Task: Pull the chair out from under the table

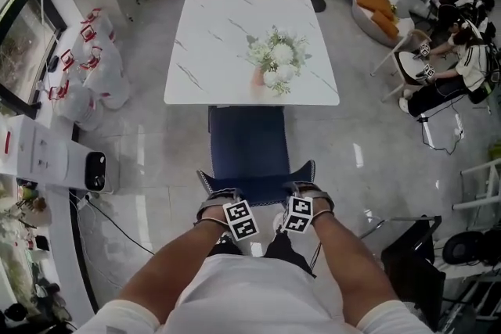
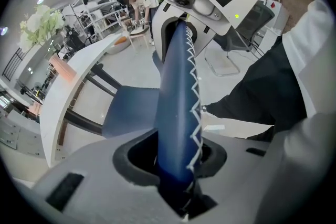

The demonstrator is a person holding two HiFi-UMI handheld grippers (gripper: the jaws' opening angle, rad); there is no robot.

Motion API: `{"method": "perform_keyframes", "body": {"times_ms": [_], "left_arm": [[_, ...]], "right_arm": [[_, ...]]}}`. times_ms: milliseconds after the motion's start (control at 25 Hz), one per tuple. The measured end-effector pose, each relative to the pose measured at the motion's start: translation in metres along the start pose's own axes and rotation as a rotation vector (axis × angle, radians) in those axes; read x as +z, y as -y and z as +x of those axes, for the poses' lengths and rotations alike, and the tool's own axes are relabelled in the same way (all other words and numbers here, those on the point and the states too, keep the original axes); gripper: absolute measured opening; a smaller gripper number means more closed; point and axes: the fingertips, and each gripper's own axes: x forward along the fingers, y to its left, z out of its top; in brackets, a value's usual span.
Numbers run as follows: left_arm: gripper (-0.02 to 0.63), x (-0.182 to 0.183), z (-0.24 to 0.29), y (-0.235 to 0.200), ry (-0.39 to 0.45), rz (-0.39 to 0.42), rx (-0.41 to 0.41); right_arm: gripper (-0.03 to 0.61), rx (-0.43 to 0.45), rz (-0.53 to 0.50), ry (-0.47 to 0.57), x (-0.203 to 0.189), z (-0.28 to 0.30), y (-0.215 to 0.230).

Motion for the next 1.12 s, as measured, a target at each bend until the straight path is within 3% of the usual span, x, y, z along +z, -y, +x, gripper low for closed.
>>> {"method": "perform_keyframes", "body": {"times_ms": [640, 1120], "left_arm": [[0.126, -0.006, 0.004, 0.041, -0.006, 0.029, 0.039], [0.123, -0.022, 0.007, 0.102, -0.027, 0.011, 0.047]], "right_arm": [[0.140, -0.031, -0.003, 0.002, -0.009, -0.003, -0.043], [0.133, -0.036, -0.021, -0.004, -0.017, -0.006, -0.103]]}}
